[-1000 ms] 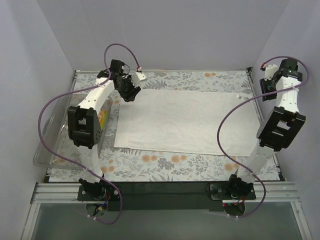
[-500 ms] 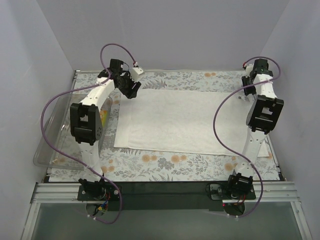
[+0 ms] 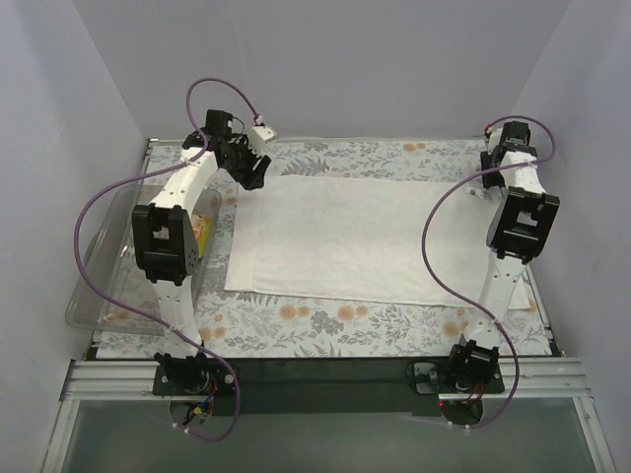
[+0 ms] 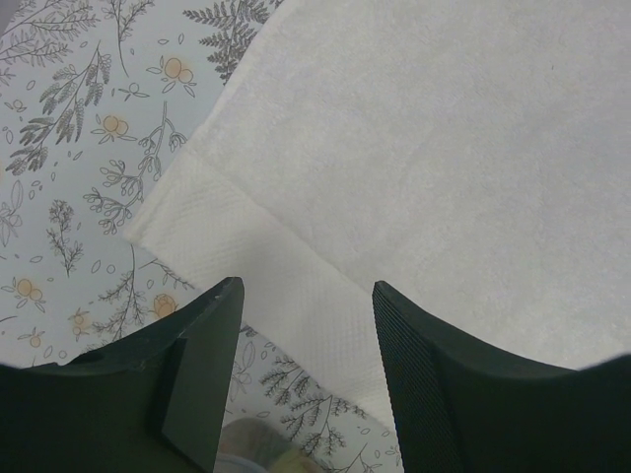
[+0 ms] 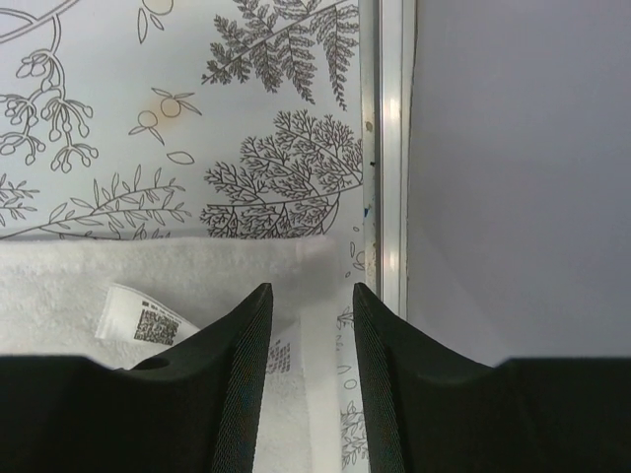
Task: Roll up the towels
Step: Flatten the towel
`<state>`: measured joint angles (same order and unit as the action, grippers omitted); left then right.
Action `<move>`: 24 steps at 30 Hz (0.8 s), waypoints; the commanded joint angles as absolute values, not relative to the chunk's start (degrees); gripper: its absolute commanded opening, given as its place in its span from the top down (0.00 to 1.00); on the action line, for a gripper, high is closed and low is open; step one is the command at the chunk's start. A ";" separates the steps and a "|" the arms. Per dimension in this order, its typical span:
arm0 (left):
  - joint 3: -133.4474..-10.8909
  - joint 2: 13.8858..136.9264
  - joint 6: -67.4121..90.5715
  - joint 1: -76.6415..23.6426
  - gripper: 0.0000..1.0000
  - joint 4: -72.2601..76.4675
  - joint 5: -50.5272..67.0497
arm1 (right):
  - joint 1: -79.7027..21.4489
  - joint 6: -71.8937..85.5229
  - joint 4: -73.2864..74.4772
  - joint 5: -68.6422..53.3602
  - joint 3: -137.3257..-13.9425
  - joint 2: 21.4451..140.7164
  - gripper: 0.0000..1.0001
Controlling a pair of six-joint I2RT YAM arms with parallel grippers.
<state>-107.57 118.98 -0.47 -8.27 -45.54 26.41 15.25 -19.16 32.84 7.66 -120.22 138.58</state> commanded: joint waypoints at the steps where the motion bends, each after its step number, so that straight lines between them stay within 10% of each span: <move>1: -108.90 117.51 -1.85 -8.35 0.48 -47.20 27.69 | 15.29 -18.02 29.27 6.51 -122.95 140.45 0.61; 10: -106.96 116.72 -1.49 -8.35 0.48 -46.49 26.81 | 15.82 -15.91 28.92 3.79 -122.35 144.22 0.57; 24: -109.69 118.56 -2.20 -8.09 0.48 -48.34 25.49 | 17.14 -15.82 34.19 -2.73 -118.65 145.81 0.99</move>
